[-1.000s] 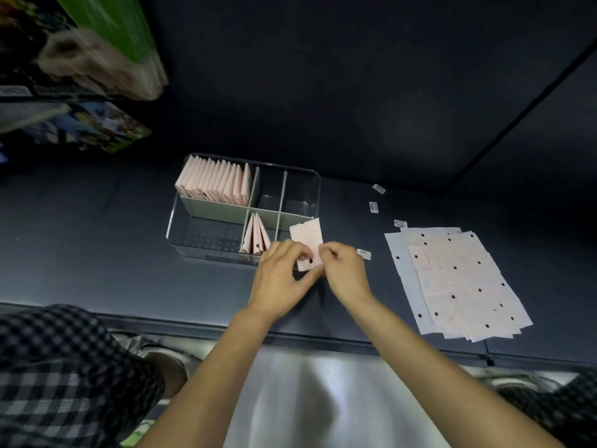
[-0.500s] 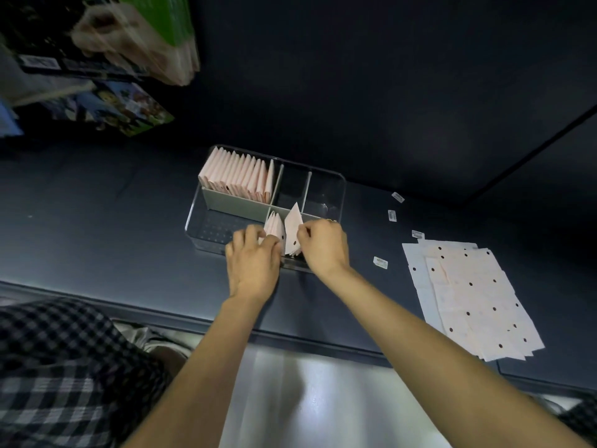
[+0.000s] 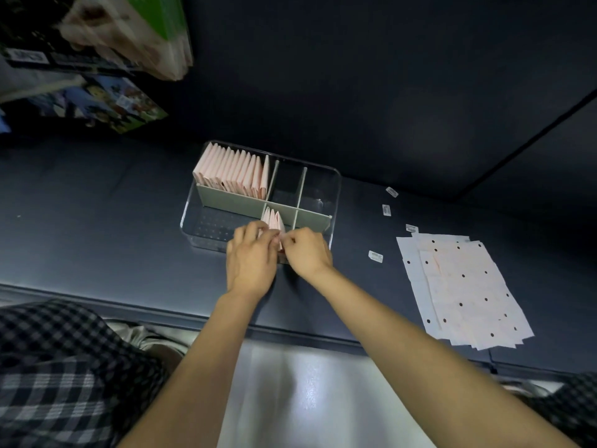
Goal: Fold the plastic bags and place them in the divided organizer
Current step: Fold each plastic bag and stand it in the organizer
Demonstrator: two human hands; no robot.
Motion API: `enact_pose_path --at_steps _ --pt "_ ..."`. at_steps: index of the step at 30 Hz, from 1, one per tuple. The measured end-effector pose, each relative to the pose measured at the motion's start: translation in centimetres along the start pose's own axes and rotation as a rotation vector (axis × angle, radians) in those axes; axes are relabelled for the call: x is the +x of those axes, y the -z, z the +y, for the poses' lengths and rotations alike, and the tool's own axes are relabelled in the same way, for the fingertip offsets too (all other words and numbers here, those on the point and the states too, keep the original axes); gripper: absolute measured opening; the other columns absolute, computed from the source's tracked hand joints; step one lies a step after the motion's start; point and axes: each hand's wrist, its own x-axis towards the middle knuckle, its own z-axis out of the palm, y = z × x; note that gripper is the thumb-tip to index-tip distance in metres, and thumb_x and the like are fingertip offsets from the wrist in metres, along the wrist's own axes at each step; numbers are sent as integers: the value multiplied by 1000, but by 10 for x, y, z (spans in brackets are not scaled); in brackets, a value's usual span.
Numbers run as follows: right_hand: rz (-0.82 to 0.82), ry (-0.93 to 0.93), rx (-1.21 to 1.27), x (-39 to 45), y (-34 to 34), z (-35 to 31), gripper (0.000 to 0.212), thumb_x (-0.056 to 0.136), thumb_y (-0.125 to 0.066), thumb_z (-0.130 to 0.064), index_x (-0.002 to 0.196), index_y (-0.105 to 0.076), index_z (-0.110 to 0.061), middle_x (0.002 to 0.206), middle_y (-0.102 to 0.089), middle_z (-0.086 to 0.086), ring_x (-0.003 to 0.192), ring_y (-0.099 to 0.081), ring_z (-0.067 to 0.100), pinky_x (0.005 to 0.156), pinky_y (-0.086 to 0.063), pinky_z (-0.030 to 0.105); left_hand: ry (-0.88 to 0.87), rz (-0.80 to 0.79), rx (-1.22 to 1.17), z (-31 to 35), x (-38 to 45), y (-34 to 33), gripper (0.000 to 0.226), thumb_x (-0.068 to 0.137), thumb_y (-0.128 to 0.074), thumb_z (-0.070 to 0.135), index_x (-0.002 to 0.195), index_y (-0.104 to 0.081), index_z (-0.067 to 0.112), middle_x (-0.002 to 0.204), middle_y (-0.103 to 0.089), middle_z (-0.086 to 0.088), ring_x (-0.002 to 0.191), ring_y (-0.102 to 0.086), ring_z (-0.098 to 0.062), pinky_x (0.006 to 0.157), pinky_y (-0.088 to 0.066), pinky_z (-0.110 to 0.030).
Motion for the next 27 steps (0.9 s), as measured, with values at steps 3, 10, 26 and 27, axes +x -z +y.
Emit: enact_pose_path --at_steps 3,10,26,27 --pt "128 70 81 -22 14 42 21 92 -48 -23 91 -70 -25 97 -70 5 96 -62 27 76 -49 33 25 -22 53 1 1 -1 27 96 -49 21 116 -64 13 125 -52 -6 114 -40 -29 91 -31 -40" --pt "287 -234 -19 -77 63 228 33 90 -60 -18 122 -59 -10 123 -56 12 115 -50 30 96 -41 33 -189 121 -21 44 -13 -8 15 88 -61 7 100 -69 6 105 -61 -14 97 -53 -37 80 -43 -45" --pt "457 -402 -19 -116 74 334 21 94 -54 -15 103 -69 -3 107 -60 13 104 -51 30 80 -42 30 -460 -601 175 63 -86 -83 51 98 -43 37 146 -30 26 156 -18 9 144 -14 -12 115 -3 -23" --pt "476 -401 -20 -115 76 333 21 94 -53 -15 100 -69 -3 105 -61 12 103 -51 29 76 -41 30 -456 -607 182 63 -87 -83 52 98 -43 37 147 -29 26 156 -17 9 144 -13 -11 115 -1 -23"
